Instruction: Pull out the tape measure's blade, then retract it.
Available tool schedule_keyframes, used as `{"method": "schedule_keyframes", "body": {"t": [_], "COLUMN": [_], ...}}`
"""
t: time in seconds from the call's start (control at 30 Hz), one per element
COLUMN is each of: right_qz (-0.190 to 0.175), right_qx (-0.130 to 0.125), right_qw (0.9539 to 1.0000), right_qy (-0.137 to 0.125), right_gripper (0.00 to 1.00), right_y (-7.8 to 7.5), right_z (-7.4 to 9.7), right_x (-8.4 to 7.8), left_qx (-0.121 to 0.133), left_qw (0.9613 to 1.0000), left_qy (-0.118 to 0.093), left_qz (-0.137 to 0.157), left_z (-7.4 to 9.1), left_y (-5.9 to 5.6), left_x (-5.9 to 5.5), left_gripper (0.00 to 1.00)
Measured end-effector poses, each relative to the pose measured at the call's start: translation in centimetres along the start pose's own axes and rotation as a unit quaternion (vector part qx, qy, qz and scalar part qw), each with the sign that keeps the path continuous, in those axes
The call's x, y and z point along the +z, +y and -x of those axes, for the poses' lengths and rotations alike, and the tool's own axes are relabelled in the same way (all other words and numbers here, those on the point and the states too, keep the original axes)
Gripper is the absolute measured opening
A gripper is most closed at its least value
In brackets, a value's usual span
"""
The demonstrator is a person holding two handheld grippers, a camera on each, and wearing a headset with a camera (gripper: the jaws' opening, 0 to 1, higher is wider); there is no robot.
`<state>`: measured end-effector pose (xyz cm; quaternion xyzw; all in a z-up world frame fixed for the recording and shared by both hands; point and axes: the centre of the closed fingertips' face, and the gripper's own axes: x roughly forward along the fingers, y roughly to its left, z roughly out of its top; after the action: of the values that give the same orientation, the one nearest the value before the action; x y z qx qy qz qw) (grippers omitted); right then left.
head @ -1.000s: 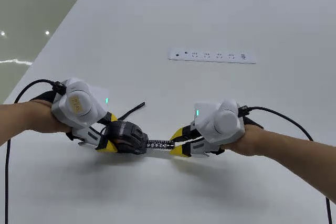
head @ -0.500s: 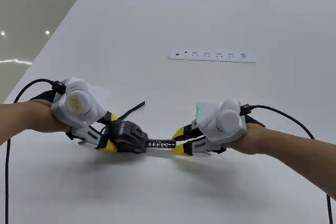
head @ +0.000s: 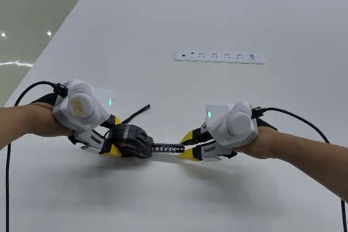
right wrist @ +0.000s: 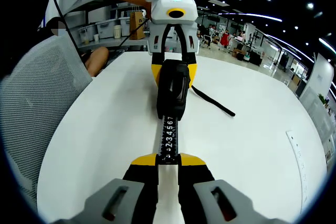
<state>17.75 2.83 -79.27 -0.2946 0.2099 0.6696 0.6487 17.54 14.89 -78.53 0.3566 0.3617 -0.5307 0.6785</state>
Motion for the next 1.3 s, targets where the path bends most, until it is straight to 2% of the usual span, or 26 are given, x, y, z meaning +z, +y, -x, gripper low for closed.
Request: {"method": "schedule_keyframes", "body": {"t": [1.3], "right_qz": [0.001], "right_qx": [0.004], "right_qw": [1.0000], "right_qy": [0.001], "right_gripper": [0.12], "right_y": [0.13], "right_z": [1.01], "right_x": [-0.70], "left_qx": [-0.001], "left_qw": [1.0000], "left_qy": [0.001], "left_qz": [0.001], "left_z": [-0.04], "left_y": [-0.04], "left_x": [0.10], "left_gripper": [0.28]}}
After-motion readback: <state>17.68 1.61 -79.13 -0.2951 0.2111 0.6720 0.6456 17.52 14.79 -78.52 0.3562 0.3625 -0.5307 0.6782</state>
